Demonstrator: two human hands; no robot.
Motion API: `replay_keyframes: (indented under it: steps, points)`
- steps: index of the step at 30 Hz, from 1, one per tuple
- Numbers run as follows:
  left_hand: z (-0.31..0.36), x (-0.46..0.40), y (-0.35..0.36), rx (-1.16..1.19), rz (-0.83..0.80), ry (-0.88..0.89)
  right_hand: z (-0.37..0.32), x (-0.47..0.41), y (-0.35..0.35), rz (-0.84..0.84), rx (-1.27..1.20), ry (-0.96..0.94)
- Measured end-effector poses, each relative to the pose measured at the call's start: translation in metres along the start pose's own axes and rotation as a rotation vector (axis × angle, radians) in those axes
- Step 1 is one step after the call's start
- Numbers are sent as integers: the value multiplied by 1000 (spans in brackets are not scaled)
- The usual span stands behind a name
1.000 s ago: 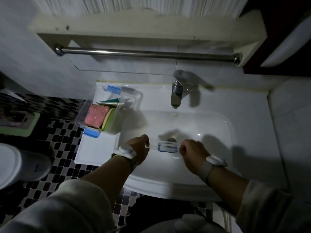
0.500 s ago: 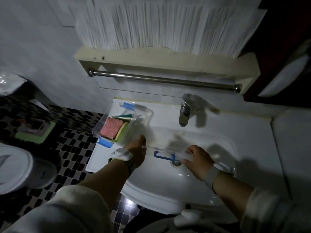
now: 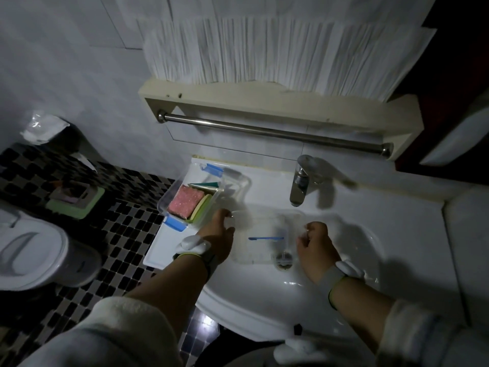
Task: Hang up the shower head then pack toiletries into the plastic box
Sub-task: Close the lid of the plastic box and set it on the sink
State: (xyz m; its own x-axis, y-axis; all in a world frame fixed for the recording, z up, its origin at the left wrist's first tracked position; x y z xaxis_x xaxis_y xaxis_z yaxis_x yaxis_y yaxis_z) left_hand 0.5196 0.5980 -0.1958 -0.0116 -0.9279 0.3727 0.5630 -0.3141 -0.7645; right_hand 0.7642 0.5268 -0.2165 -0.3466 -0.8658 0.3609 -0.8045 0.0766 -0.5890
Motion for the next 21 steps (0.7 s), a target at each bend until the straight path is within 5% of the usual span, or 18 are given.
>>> replay_keyframes:
  steps: [12,21]
  points:
    - [-5,4,-17,196,99,-220,-29,-3,1,9,-181,-67]
    - [-28,-2,-36,359,204,-330,-43,-19,16,-14,-411,49]
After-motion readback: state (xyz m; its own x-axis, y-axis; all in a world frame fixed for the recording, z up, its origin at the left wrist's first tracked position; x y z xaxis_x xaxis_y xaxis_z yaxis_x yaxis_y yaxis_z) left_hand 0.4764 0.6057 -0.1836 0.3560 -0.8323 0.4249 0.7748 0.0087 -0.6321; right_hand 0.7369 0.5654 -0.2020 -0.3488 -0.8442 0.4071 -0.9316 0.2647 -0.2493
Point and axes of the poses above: each hand's wrist, its own x-axis away from the middle knuckle, its own y-axis out of the palm, z = x × y, the point moved 3 cm from there along -x, towards the middle knuckle, and after that the axes turned 1 degree about y, right-handed, at the moved point
